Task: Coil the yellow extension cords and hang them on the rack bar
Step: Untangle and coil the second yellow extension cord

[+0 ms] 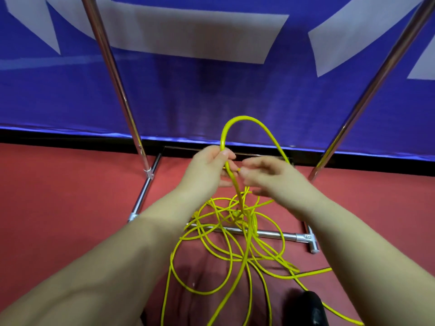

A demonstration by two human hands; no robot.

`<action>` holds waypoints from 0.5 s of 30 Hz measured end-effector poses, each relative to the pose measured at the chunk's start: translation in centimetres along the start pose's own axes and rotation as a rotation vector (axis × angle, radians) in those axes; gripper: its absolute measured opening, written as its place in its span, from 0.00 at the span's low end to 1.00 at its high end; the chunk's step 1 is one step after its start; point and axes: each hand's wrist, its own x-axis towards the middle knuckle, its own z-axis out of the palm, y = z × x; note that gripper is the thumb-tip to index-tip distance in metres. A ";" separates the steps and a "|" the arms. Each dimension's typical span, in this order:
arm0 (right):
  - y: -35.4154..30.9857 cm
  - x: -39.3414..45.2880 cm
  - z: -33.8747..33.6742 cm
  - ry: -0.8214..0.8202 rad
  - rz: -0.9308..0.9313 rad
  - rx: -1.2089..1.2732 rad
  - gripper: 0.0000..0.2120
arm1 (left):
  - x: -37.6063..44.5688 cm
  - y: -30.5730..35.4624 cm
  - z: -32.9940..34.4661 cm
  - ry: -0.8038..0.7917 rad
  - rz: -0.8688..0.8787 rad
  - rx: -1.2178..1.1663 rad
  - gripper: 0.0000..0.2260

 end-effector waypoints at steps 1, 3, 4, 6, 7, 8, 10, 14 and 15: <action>0.7 0.0 0.7 -0.066 -0.018 -0.161 0.11 | 0.1 0.4 -0.2 0.029 0.009 -0.046 0.11; 1.9 0.2 1.7 -0.123 -0.075 -0.395 0.09 | 0.3 1.1 -0.7 0.077 0.018 -0.106 0.11; 2.3 0.3 1.9 -0.112 -0.104 -0.457 0.08 | 0.4 1.3 -1.0 0.097 0.016 -0.138 0.11; 2.5 0.6 1.7 -0.076 -0.153 -0.498 0.08 | 0.6 1.5 -1.6 0.128 0.003 -0.223 0.11; 2.4 0.7 1.7 -0.069 -0.166 -0.518 0.09 | 0.7 1.6 -1.8 0.137 -0.008 -0.264 0.10; 2.5 0.7 1.6 -0.063 -0.180 -0.533 0.08 | 0.8 1.6 -1.9 0.141 -0.017 -0.294 0.10; 2.5 0.8 1.5 -0.048 -0.164 -0.543 0.01 | 0.9 1.5 -1.8 0.118 -0.031 -0.336 0.09; 1.8 1.5 1.3 0.083 -0.144 -0.366 0.08 | 1.3 0.3 -1.6 -0.011 -0.121 -0.313 0.12; 1.4 1.6 1.0 0.143 -0.123 -0.222 0.09 | 1.2 -0.1 -1.4 -0.070 -0.144 -0.205 0.13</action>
